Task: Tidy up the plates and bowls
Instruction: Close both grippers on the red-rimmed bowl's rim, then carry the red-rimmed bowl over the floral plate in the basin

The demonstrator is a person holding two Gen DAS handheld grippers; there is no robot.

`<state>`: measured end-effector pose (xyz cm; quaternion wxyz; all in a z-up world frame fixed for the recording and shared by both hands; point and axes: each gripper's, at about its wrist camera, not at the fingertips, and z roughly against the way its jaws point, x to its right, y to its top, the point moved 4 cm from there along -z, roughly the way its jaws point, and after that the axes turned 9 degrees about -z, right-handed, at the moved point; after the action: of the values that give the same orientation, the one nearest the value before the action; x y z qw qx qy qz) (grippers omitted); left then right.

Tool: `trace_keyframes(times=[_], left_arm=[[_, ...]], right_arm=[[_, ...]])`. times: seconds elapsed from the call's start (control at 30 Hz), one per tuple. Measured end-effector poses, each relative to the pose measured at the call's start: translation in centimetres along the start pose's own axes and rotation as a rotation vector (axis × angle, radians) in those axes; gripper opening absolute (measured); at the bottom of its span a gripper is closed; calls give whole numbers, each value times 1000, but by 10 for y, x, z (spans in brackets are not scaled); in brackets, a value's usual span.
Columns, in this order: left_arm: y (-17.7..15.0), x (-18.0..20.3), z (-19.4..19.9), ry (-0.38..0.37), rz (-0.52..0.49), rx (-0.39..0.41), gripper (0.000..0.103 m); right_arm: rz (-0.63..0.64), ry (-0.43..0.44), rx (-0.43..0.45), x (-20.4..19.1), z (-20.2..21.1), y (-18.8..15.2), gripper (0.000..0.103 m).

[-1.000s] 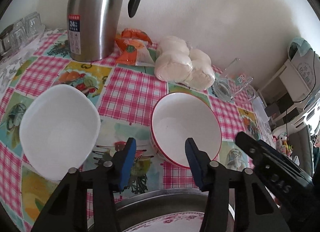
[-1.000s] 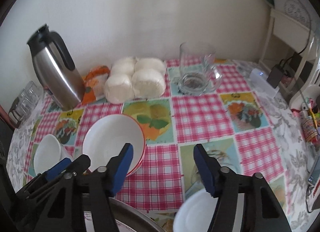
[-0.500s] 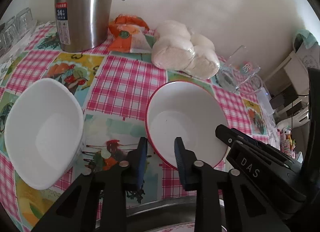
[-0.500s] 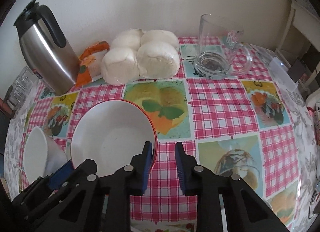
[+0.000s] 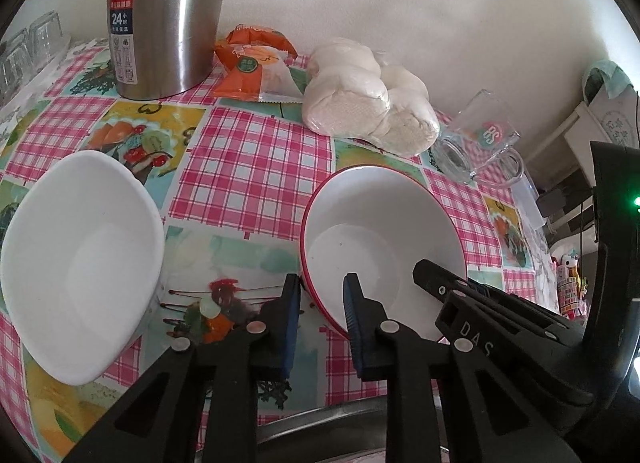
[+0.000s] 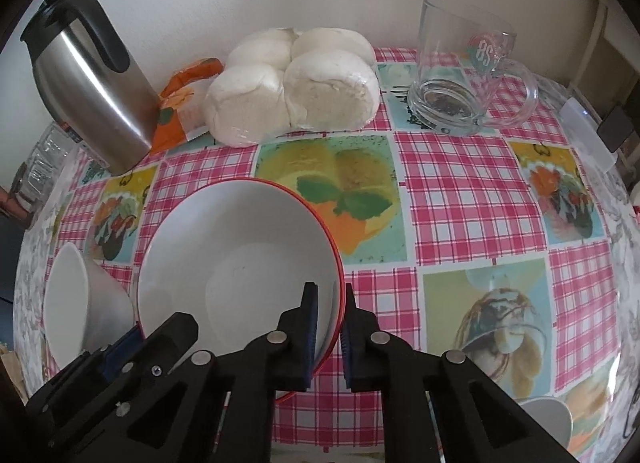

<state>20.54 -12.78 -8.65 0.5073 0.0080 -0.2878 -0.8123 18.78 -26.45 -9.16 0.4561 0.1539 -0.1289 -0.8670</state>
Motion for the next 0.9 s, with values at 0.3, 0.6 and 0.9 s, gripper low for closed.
trace_keyframes(times=[0.3,0.6,0.9], left_arm=[[-2,14,12,-27,-42,21,22],[2,41,60,9,-134,95,22],[-15,61,115,12,-177,150,22]], right_arm=[[-22,25,77,13,25,-7,12],[-74,96,186,24,81,-19,12],[-149,152,289,35,138,-55,12]])
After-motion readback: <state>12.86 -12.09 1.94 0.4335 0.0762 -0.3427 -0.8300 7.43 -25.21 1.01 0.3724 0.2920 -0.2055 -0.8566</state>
